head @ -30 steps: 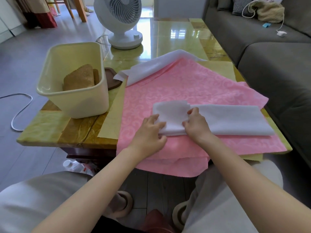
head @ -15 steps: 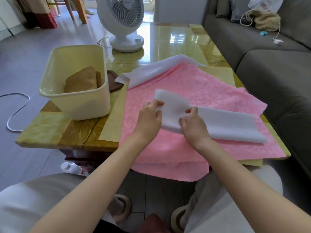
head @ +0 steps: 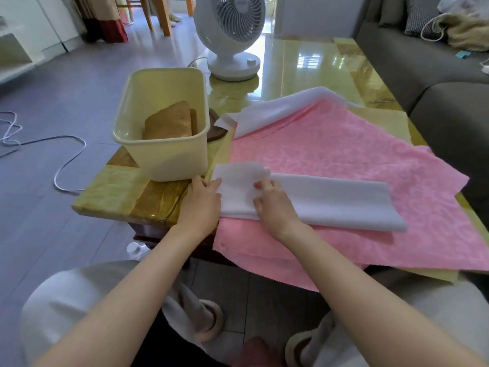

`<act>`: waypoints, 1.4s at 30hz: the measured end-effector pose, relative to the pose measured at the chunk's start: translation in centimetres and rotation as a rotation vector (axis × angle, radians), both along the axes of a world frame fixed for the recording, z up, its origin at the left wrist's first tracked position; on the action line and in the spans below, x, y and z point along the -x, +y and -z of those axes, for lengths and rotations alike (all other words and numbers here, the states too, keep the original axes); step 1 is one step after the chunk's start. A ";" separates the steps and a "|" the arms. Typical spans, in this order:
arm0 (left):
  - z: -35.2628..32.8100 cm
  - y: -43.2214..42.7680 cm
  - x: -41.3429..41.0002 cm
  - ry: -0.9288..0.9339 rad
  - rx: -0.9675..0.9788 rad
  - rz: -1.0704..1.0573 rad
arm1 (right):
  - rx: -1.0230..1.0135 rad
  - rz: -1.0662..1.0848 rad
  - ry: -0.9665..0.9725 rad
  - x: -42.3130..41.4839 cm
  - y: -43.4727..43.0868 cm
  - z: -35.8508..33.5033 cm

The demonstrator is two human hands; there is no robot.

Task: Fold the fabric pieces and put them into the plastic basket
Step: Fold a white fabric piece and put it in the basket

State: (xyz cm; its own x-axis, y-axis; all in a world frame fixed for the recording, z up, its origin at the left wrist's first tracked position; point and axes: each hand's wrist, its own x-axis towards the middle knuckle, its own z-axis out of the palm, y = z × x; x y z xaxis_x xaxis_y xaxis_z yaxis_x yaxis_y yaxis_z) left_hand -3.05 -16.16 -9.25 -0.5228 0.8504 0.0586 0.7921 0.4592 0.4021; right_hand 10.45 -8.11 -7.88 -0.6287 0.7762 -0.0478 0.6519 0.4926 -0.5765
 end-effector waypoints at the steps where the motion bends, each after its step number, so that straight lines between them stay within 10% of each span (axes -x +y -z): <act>1: 0.1 0.0 0.1 0.038 0.019 0.004 | -0.070 -0.005 -0.070 -0.2 0.0 0.0; 15: -3.4 5.1 -6.8 0.038 -0.158 0.228 | -0.112 0.137 -0.225 -10.1 3.7 -0.8; 25: -1.8 10.0 -14.0 0.155 0.298 0.538 | 0.007 0.456 -0.238 -17.6 6.9 -1.0; 35: -1.0 9.8 -14.4 0.271 0.306 0.545 | 0.173 0.560 -0.254 -18.8 7.5 -2.5; 42: -0.9 9.6 -14.7 0.238 0.237 0.513 | 0.199 0.534 0.035 -17.5 6.1 -5.5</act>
State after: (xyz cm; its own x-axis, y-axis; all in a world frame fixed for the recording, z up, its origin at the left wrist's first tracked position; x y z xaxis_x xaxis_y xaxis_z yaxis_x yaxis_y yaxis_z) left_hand 11.68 -6.57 -8.33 -0.0394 0.9944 -0.0986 0.9914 0.0512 0.1205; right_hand 27.92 -2.00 -2.36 -0.1553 0.9650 -0.2115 0.7593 -0.0204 -0.6504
